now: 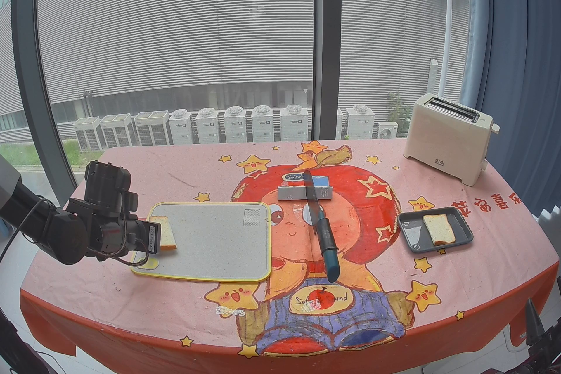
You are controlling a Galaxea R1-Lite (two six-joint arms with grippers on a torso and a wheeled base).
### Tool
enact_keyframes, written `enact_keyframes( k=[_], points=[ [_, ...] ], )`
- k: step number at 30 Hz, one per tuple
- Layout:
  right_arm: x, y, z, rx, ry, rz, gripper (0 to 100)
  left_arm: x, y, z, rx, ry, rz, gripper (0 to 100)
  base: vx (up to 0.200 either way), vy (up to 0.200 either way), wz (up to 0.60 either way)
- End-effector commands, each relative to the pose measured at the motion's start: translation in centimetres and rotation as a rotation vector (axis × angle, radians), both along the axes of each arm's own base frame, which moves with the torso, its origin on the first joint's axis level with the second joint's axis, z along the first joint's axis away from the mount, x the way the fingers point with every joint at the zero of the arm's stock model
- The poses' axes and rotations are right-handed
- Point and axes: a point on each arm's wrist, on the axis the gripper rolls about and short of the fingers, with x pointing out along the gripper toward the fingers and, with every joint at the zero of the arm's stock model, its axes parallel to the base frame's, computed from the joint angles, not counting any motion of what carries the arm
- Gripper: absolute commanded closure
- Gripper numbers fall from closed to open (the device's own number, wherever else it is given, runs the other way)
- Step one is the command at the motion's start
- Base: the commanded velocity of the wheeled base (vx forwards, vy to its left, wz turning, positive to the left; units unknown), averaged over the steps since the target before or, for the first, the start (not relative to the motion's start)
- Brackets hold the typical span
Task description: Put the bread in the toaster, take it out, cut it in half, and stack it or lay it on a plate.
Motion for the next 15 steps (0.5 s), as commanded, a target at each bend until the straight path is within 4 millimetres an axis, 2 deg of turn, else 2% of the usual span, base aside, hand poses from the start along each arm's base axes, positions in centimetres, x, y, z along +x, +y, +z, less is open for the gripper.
enact_keyframes(
  k=[1,3,10,15],
  points=[
    [0.0,0.0,-0.5,0.0,0.001,0.0,0,-0.1,0.2,0.5,-0.003,-0.02,0.007,100,0.0,0.0,0.0],
    [0.0,0.0,-0.5,0.0,0.001,0.0,0,-0.2,0.8,1.1,-0.009,-0.039,0.023,100,0.0,0.0,0.0],
    [0.0,0.0,-0.5,0.0,0.001,0.0,0,-1.2,1.1,2.9,-0.027,-0.099,0.028,100,0.0,0.0,0.0],
    [0.0,0.0,-0.5,0.0,0.001,0.0,0,-1.4,1.1,3.2,-0.026,-0.105,0.031,100,0.0,0.0,0.0]
  ],
)
